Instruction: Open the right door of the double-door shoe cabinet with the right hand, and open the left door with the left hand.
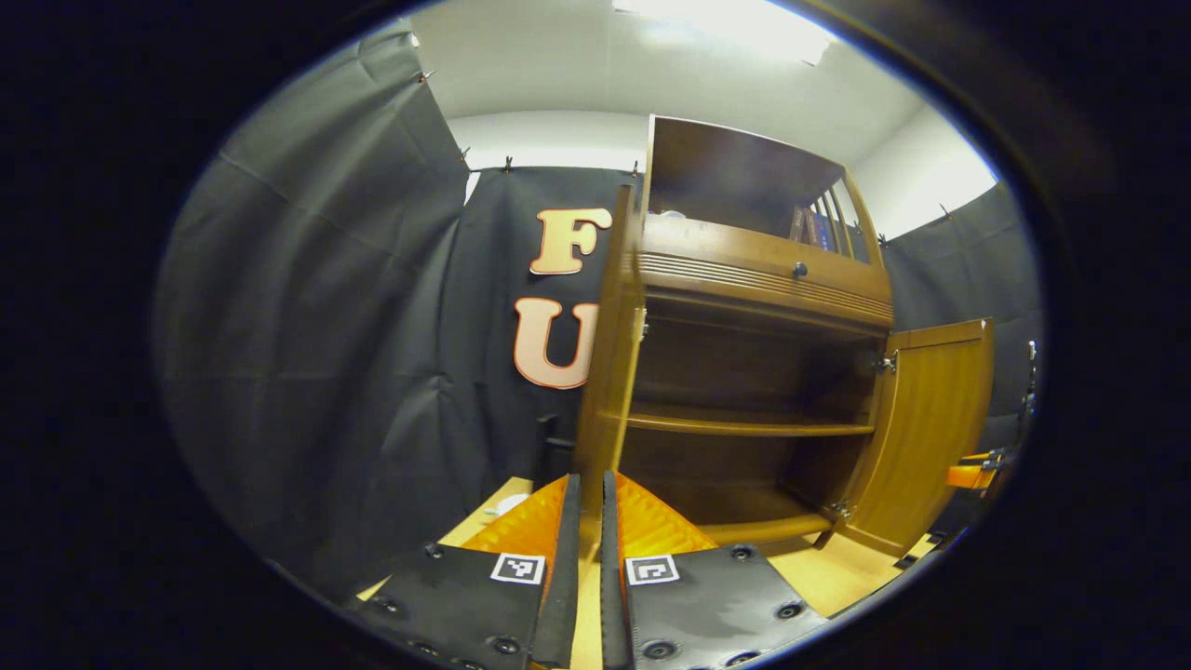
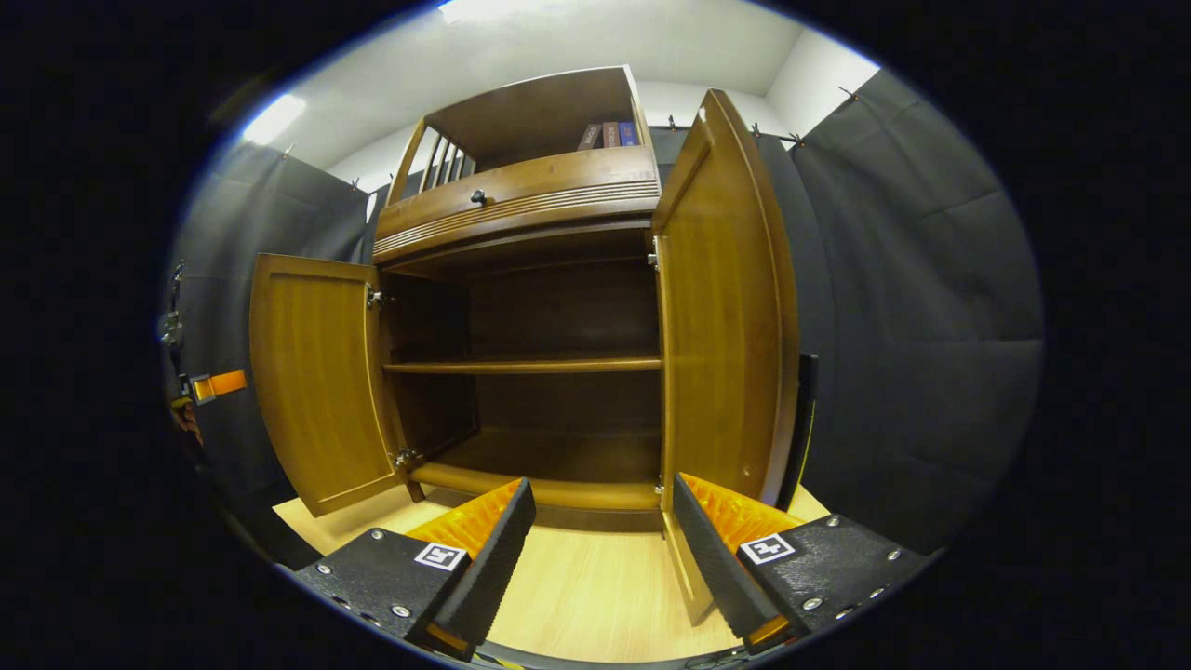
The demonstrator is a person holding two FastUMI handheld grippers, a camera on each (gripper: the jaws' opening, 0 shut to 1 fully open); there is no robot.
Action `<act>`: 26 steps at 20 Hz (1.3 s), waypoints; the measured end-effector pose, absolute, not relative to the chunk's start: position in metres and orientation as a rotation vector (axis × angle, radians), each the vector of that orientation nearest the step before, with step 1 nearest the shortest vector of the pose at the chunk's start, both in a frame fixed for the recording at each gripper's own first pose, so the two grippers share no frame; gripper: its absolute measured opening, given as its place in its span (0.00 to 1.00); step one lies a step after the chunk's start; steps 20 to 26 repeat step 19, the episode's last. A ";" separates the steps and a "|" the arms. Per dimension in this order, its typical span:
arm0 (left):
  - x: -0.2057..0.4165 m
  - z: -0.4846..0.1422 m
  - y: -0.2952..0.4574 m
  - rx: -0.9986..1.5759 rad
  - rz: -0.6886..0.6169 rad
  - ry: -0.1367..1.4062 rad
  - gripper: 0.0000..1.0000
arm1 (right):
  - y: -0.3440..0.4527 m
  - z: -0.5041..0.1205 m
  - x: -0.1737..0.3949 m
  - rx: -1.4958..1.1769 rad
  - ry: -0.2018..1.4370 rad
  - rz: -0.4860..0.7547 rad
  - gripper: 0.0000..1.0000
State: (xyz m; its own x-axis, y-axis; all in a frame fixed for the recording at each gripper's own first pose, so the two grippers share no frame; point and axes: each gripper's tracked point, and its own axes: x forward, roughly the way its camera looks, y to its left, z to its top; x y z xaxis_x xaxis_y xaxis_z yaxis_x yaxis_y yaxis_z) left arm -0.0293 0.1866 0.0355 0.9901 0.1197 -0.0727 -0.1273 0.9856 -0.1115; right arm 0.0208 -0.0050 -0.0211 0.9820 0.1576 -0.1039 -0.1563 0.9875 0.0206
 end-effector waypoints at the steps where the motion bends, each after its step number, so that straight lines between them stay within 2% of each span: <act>1: -0.023 0.032 0.170 -0.118 0.119 0.080 0.18 | -0.002 -0.022 0.021 0.008 0.104 0.163 0.91; 2: -0.016 0.029 0.155 -0.114 0.116 0.083 0.25 | 0.000 -0.024 0.020 0.000 0.104 0.166 0.92; 4: -0.001 0.027 0.131 -0.145 0.111 0.072 0.28 | 0.001 -0.028 0.016 -0.018 0.102 0.166 0.92; 6: 0.008 0.014 0.112 -0.168 0.107 0.086 0.40 | 0.002 -0.029 0.011 -0.030 0.097 0.165 0.92; 8: 0.015 -0.001 0.101 -0.162 0.104 0.117 0.48 | 0.000 -0.030 0.006 -0.037 0.095 0.157 0.92; 9: 0.018 -0.005 0.097 -0.151 0.101 0.128 0.48 | -0.002 -0.033 0.003 -0.038 0.099 0.155 0.92; 13: 0.026 -0.007 0.081 -0.088 0.078 0.122 0.79 | -0.013 -0.036 0.001 -0.032 0.106 0.133 0.92; 14: 0.026 -0.005 0.081 -0.062 0.088 0.112 0.79 | -0.016 -0.036 0.001 -0.031 0.106 0.125 0.92; 15: 0.027 -0.002 0.082 -0.037 0.104 0.099 0.83 | -0.019 -0.037 0.003 -0.030 0.106 0.119 0.92; 16: 0.027 0.000 0.082 -0.020 0.114 0.086 0.92 | -0.021 -0.037 0.004 -0.030 0.107 0.116 0.92; 18: 0.028 0.003 0.078 -0.006 0.116 0.068 0.97 | -0.023 -0.036 0.005 -0.026 0.102 0.114 0.92; 19: 0.028 0.004 0.077 0.001 0.113 0.066 0.94 | -0.024 -0.034 0.006 -0.023 0.096 0.112 0.92; 26: 0.028 0.004 0.077 0.001 0.113 0.066 0.94 | -0.024 -0.034 0.006 -0.023 0.096 0.112 0.92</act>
